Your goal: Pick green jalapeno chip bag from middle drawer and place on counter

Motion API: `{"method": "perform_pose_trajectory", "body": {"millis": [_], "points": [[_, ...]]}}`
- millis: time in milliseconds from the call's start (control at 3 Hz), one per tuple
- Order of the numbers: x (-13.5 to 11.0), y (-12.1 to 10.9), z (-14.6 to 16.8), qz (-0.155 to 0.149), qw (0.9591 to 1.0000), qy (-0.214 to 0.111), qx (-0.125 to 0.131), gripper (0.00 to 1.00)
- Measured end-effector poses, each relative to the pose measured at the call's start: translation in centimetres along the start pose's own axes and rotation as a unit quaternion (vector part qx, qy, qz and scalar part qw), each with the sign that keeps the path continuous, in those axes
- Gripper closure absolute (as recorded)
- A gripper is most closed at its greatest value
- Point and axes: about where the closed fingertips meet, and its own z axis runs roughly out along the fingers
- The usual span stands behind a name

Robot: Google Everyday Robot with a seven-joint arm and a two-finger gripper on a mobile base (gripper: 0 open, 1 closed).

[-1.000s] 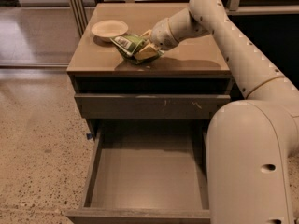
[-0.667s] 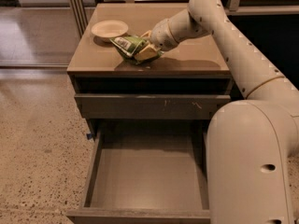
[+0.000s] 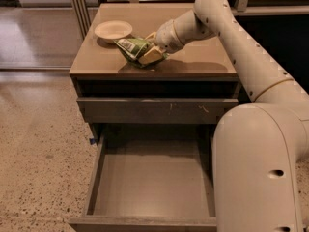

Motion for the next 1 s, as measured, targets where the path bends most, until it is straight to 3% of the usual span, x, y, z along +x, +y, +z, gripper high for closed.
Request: {"method": "perform_pose_trajectory", "body": {"millis": [333, 667, 1000], "points": [[0.00, 0.00, 0.01, 0.000, 1.0000, 0.000, 0.000, 0.12], [0.00, 0.00, 0.01, 0.000, 1.0000, 0.000, 0.000, 0.00], [0.00, 0.00, 0.01, 0.000, 1.0000, 0.000, 0.000, 0.00]]}}
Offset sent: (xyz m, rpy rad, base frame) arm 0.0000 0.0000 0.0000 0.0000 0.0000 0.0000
